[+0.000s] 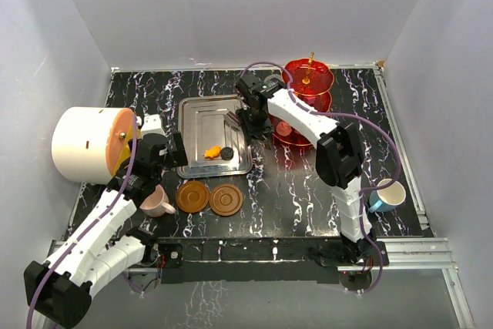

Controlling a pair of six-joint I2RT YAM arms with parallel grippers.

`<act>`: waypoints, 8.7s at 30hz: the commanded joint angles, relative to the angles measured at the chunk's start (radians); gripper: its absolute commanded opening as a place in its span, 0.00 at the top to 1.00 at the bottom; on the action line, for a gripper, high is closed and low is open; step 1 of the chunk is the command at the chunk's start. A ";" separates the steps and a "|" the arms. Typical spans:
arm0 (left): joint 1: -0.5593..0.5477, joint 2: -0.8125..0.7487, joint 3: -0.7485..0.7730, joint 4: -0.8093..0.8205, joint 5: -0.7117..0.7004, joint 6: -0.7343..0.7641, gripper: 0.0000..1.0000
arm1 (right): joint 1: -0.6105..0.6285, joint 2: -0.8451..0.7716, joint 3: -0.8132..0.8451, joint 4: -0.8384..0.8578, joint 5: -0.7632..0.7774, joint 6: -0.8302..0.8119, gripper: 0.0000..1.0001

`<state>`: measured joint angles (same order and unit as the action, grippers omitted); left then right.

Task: Serve the afternoon tea
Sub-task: Pick up the desert from the tray.

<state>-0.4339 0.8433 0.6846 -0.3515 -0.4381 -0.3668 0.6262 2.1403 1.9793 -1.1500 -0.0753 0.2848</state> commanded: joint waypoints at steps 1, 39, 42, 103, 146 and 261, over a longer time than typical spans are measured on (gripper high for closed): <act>0.000 -0.001 0.006 0.005 -0.012 0.008 0.01 | -0.008 0.002 -0.012 0.000 -0.001 -0.021 0.57; 0.000 0.012 0.006 0.006 -0.004 0.012 0.01 | -0.012 -0.084 -0.046 0.032 -0.075 0.023 0.60; 0.000 0.012 0.007 0.006 -0.006 0.012 0.01 | -0.010 -0.082 -0.059 0.057 -0.099 0.057 0.60; 0.000 0.012 0.009 0.005 -0.001 0.018 0.01 | -0.030 -0.259 -0.646 0.727 -0.305 0.490 0.59; 0.000 0.004 0.010 0.005 -0.001 0.020 0.01 | 0.084 -0.273 -0.528 0.580 -0.386 0.373 0.71; 0.000 0.003 0.013 -0.008 0.003 0.016 0.01 | -0.136 -0.830 -0.514 -0.101 -0.229 0.229 0.80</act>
<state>-0.4339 0.8452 0.6846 -0.3523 -0.4335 -0.3515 0.5804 1.3682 1.4139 -1.1065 -0.2916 0.6022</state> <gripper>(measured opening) 0.986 0.260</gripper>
